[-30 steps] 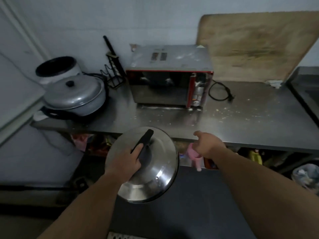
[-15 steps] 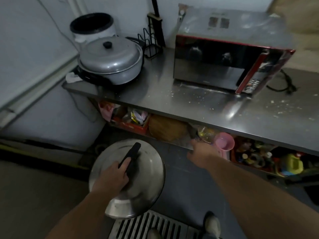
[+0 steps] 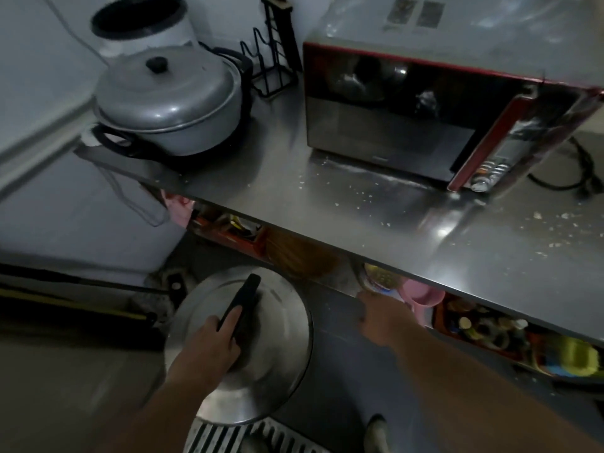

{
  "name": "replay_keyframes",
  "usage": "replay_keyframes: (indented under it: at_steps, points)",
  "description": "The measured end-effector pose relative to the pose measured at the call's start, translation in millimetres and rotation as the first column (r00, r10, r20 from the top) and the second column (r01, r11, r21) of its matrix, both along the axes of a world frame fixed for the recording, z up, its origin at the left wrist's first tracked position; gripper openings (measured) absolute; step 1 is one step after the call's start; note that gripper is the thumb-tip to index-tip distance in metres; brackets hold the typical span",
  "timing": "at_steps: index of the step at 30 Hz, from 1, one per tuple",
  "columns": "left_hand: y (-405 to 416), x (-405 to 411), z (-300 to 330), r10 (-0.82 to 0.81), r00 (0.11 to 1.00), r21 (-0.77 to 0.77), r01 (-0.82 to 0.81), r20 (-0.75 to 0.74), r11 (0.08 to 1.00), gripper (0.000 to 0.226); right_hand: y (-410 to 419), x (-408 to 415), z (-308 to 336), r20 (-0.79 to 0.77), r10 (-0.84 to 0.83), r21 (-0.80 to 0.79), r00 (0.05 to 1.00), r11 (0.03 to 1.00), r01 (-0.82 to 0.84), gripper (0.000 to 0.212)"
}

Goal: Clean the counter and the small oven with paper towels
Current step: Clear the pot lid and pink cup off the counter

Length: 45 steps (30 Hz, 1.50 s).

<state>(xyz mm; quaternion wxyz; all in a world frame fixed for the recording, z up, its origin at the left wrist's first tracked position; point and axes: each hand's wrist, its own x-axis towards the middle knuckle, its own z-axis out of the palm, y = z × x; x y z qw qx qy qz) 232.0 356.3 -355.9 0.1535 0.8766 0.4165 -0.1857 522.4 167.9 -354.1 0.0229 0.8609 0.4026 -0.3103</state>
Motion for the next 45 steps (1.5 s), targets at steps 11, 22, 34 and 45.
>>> replay_keyframes:
  at_steps: [11, 22, 34, 45]
  points:
    - [80, 82, -132, -0.182, 0.983, 0.018, 0.182, 0.006, 0.983, 0.065, 62, 30, -132, 0.063, 0.002, -0.036, 0.998, 0.999, 0.000, 0.061]
    - [162, 193, -270, -0.309, 0.949, 0.014, 0.309, 0.062, 0.951, 0.067, 121, 83, -280, 0.119, -0.042, -0.010, 0.992, 0.999, 0.043, 0.071]
    - [205, 294, -378, -0.259, 0.965, 0.064, 0.256, 0.046, 0.965, 0.064, 150, 142, -377, 0.247, 0.064, 0.003, 0.967, 0.998, -0.067, 0.069]
    - [250, 340, -429, -0.379, 0.917, 0.175, 0.356, 0.126, 0.918, 0.071, 180, 154, -398, 0.240, 0.071, 0.081, 0.968, 0.992, -0.093, 0.060]
